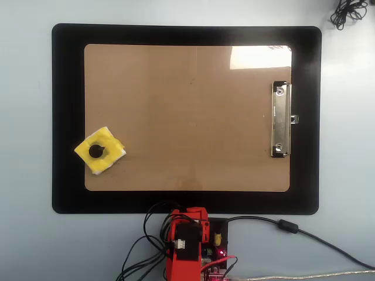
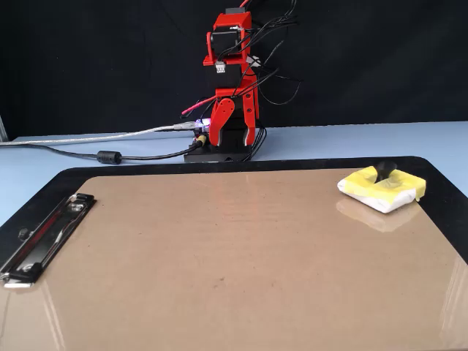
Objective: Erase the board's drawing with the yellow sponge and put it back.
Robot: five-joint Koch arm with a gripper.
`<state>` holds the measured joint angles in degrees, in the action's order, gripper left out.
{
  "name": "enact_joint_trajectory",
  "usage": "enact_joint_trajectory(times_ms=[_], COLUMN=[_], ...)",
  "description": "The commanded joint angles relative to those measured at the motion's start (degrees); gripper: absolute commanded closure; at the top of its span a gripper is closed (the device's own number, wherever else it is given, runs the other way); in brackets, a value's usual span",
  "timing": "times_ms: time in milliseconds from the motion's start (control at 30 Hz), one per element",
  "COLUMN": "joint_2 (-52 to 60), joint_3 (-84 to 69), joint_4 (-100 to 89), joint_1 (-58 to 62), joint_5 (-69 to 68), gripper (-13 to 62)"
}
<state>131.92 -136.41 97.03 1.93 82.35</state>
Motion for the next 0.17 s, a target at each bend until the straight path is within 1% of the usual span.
enact_joint_trajectory(times_ms=[0,133], joint_2=[2.72,2.72], joint_3=[-2.37,-2.37], joint_4=[2.11,2.11], joint_1=[0.97,0.97], joint_5=[-0.26,-0.26], gripper=[14.7,14.6])
